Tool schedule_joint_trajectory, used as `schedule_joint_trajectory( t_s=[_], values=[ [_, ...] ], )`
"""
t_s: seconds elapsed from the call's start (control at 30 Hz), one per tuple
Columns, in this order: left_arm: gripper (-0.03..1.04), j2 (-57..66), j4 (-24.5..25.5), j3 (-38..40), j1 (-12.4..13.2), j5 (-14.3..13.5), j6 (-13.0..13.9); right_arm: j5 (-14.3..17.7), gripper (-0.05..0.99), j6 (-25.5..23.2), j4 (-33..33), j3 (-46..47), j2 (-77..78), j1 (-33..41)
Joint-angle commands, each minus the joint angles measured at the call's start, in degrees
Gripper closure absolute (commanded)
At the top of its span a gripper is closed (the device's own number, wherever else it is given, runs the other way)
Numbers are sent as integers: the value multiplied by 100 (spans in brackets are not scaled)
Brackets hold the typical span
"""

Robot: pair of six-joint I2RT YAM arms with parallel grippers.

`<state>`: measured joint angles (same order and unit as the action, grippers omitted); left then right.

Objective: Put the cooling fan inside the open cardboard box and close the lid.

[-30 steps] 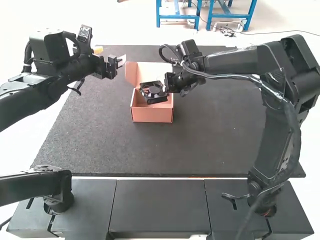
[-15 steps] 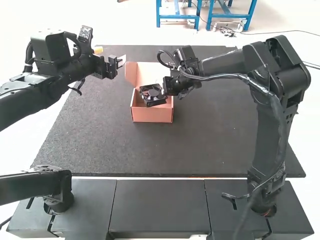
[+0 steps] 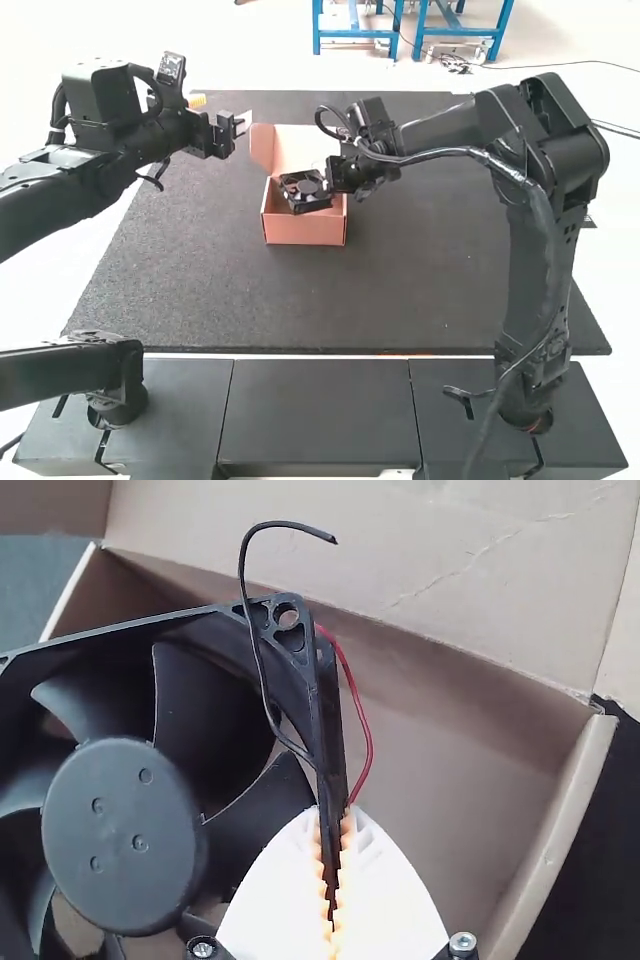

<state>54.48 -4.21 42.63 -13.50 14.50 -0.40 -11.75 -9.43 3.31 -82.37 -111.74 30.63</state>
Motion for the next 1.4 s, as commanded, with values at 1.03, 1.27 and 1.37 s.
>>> schedule_joint_trajectory(
  t_s=[1.03, 1.27, 1.37],
  values=[
    [4, 283, -274, -167, 31, -26, 172, 155, 56, 47, 214, -737, -269, -136],
    [4, 538, -590, -449, 31, -53, 137, 612, 42, 337, 337, -1299, 179, -198],
    [4, 828, -906, -414, 84, -53, 137, 981, 36, 723, 434, -1484, 241, -347]
  ],
)
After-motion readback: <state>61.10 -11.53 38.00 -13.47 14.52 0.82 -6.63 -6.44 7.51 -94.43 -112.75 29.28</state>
